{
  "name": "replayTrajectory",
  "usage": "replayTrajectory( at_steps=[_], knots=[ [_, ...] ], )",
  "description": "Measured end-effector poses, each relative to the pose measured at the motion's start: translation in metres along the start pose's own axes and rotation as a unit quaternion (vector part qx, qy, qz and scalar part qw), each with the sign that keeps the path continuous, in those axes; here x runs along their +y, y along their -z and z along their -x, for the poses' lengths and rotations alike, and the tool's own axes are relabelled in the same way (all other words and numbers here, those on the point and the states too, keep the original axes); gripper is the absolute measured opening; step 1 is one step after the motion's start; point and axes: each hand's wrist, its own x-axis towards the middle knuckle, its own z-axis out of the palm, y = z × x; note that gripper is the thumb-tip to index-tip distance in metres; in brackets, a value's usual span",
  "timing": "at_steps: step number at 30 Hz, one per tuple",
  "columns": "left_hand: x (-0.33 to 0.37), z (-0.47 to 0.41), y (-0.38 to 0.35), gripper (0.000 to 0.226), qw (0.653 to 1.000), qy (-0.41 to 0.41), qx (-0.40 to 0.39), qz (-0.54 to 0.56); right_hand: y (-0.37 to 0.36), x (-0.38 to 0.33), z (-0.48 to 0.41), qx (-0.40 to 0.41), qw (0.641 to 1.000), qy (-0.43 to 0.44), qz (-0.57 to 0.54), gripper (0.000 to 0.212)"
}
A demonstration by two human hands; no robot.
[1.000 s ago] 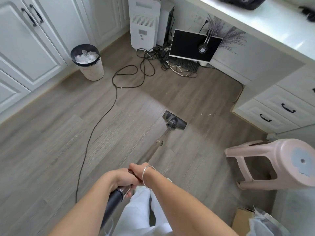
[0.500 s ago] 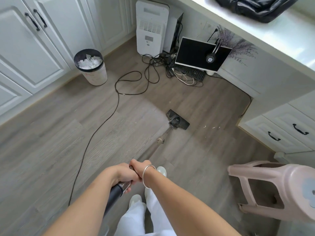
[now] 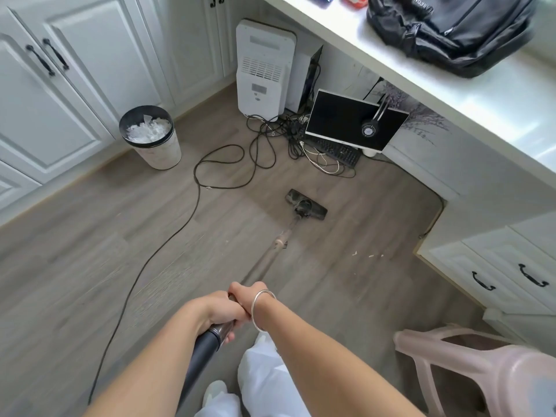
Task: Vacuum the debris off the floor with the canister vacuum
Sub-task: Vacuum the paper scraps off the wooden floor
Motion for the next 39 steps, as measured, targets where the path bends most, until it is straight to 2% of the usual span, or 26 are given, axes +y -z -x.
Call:
replayTrajectory(
  at_steps=[8,15,24,39],
  knots=[
    [0.028,-0.01,0.008,0.01,1.0,0.005,0.003,0.0,0.022,-0.022,-0.013,-0.008,0.999,0.009,0.045,0.024],
    [0.017,-0.005,0.01,0.009,1.0,0.008,0.003,0.01,0.012,-0.021,-0.016,-0.027,0.998,-0.006,0.058,0.024],
    [-0.035,0.02,0.051,0.015,0.998,0.007,0.031,0.049,-0.058,-0.028,-0.004,-0.047,0.997,0.018,0.05,0.025],
    [-0.165,0.074,0.139,0.016,0.985,0.013,0.088,0.146,-0.226,-0.048,0.038,-0.067,0.994,0.048,0.067,0.035]
  ],
)
